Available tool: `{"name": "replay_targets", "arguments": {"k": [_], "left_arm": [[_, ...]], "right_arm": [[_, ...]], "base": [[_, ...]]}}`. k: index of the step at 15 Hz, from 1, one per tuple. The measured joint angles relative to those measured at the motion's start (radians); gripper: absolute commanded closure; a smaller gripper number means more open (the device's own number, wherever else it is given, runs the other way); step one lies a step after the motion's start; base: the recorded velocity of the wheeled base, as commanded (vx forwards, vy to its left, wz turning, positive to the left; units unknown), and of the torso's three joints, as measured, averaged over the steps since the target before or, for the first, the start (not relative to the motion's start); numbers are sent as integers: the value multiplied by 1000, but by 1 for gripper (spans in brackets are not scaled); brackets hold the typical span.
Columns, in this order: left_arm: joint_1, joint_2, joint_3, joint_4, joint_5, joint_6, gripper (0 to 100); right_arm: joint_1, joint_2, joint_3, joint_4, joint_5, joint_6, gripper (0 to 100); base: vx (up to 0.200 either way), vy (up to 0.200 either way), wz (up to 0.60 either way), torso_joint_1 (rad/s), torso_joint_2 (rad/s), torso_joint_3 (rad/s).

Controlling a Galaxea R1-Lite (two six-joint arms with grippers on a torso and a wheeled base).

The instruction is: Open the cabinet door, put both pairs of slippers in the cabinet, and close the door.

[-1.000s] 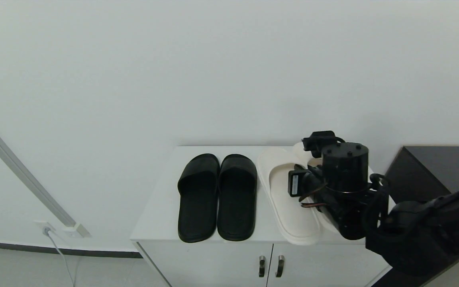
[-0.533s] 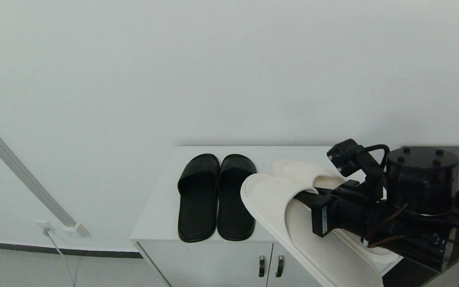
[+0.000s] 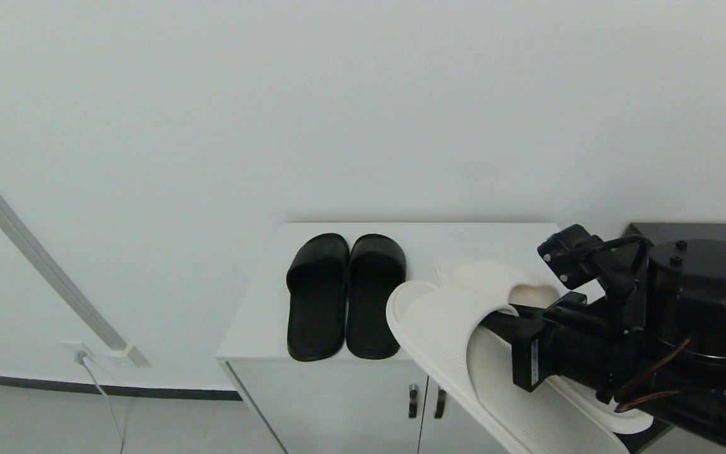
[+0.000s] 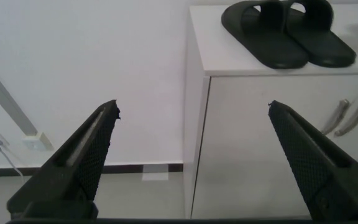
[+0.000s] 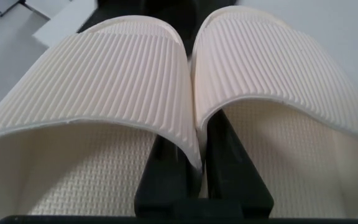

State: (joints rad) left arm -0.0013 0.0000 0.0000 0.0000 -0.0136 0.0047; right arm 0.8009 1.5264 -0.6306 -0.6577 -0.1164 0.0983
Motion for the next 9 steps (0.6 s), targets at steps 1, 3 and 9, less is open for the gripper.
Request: {"name": "replay_targets", "arguments": {"k": [1, 3, 9], "left_arm": [[-1, 0, 0, 0, 0, 0, 0], [0, 0, 0, 0, 0, 0, 0], [-1, 0, 0, 0, 0, 0, 0]], "right_arm": [[0, -2, 1, 0, 0, 0, 100], [-1, -3, 4, 1, 0, 0, 100], [0, -1, 26, -3, -3, -34, 100]], "base": [[-200, 0, 0, -7, -2, 2], [-200, 0, 0, 2, 12, 2], [-100, 0, 0, 3, 0, 1]]}}
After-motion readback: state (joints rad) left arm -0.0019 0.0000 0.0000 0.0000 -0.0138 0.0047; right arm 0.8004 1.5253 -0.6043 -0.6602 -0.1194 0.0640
